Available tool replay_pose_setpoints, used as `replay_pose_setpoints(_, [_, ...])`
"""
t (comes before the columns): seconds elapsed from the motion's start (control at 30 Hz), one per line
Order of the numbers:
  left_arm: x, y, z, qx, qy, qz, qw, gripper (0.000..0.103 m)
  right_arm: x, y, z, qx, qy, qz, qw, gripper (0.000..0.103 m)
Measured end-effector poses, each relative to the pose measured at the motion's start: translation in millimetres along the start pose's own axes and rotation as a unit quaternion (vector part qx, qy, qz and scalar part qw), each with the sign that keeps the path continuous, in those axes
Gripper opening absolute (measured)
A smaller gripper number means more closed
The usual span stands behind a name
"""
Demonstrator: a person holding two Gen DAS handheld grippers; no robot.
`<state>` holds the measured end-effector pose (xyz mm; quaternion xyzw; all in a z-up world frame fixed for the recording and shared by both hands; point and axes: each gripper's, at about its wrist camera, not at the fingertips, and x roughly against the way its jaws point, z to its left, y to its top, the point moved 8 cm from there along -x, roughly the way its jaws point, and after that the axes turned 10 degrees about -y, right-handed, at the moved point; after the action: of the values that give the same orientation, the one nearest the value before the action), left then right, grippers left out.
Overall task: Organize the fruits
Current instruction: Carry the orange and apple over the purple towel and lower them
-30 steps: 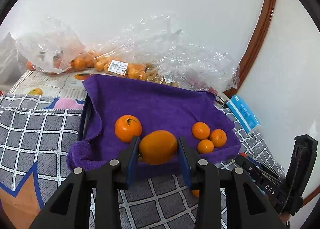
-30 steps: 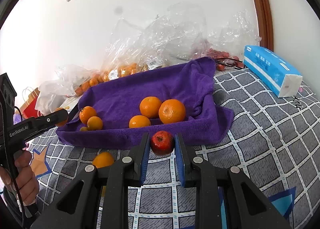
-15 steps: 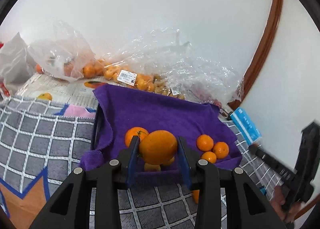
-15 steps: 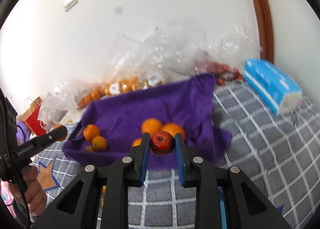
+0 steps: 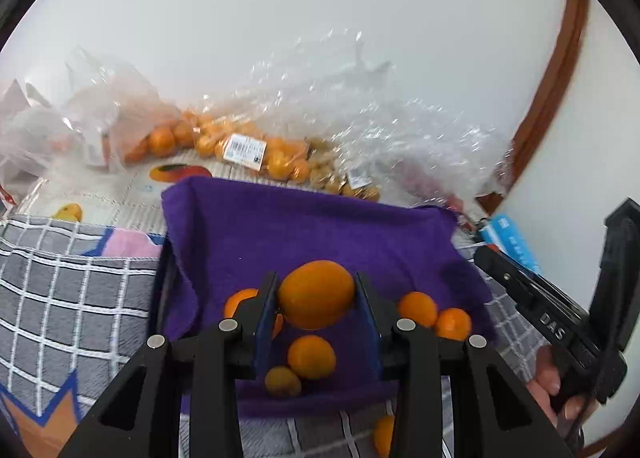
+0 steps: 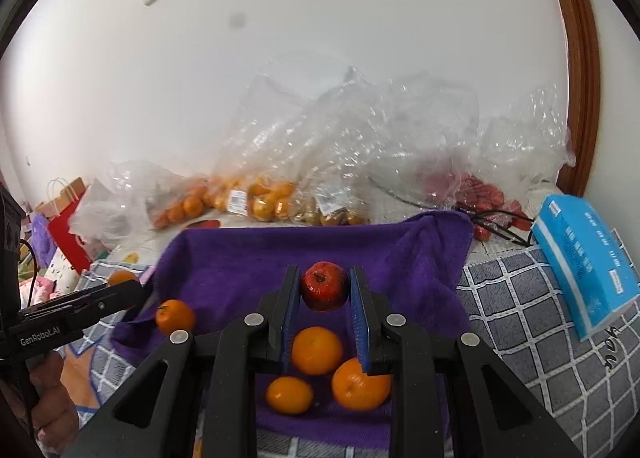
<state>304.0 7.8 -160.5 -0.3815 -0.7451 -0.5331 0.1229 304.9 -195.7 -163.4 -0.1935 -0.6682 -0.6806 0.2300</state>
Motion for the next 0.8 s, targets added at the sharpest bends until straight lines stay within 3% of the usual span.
replay_pose_setpoints(0.33, [-48,-18,-4,-0.021,0.033,0.040,0.9985,0.035,-40,-24,-19,0.004,-0.030,0.045,0.999,0.025])
replay_pose_setpoints(0.8, [-54,-21,-6,-0.049,0.038,0.027,0.9977,0.035,-61,-41,-17,0.006,-0.033,0.074,0.997,0.025])
